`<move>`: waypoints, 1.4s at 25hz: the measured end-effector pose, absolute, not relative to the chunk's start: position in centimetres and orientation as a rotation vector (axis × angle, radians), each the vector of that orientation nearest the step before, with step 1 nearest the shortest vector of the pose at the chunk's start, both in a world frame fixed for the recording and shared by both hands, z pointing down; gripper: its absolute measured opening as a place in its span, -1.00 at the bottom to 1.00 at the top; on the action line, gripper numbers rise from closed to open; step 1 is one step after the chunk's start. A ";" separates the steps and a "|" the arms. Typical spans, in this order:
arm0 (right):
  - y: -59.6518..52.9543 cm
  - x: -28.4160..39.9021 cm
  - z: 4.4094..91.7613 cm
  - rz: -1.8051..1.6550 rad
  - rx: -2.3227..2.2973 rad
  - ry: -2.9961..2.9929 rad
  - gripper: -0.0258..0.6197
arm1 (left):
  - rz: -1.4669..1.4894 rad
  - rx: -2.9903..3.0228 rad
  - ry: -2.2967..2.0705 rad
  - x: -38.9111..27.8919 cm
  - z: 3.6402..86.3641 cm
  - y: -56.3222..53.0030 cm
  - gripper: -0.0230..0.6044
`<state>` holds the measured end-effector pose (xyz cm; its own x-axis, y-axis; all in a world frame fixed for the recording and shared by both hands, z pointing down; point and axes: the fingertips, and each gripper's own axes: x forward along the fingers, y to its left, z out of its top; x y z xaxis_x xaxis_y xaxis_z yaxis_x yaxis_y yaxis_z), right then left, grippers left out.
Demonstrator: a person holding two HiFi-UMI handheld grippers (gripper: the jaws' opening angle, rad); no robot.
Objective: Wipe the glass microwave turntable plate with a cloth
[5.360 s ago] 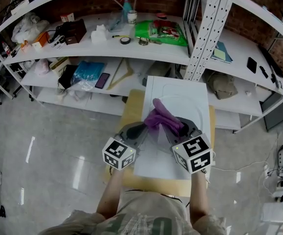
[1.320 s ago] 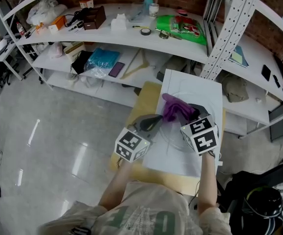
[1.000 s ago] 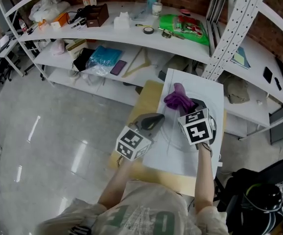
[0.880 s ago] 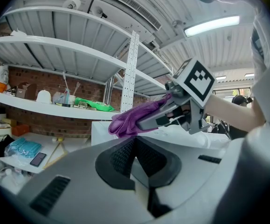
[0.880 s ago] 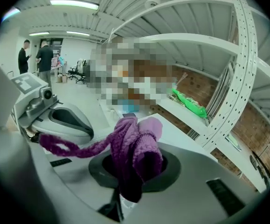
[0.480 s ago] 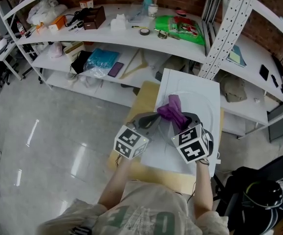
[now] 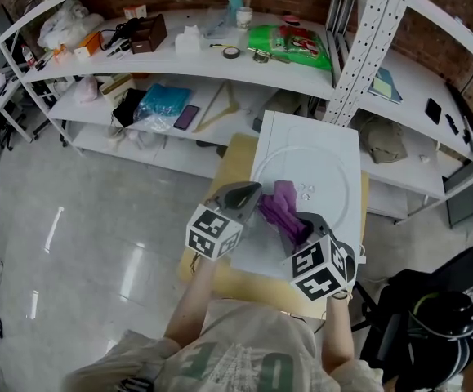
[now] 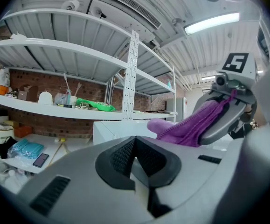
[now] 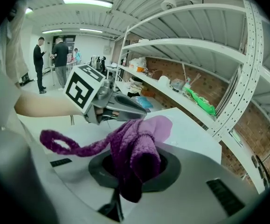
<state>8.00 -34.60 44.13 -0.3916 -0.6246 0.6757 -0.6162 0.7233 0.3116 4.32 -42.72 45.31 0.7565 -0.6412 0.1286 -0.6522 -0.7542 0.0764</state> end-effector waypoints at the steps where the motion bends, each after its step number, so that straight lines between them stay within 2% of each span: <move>1: -34.1 7.9 44.1 -0.010 0.929 -2.110 -0.76 | 0.144 2.834 -1.050 4.3 45.3 -42.7 -0.92; 8: -32.8 8.0 43.9 0.000 0.913 -2.135 -0.76 | 0.150 2.835 -1.053 4.3 45.2 -42.7 -0.92; 16: -41.6 12.8 40.0 -0.148 1.222 -2.000 -0.76 | 0.151 2.834 -1.054 4.4 45.2 -42.6 -0.92; 21: -47.1 14.4 40.9 -0.114 1.278 -1.921 -0.76 | 0.153 2.837 -1.056 4.5 45.2 -42.7 -0.92; 35: -50.0 14.4 43.0 -0.020 1.275 -1.945 -0.76 | 0.145 2.831 -1.056 4.2 45.3 -42.5 -0.92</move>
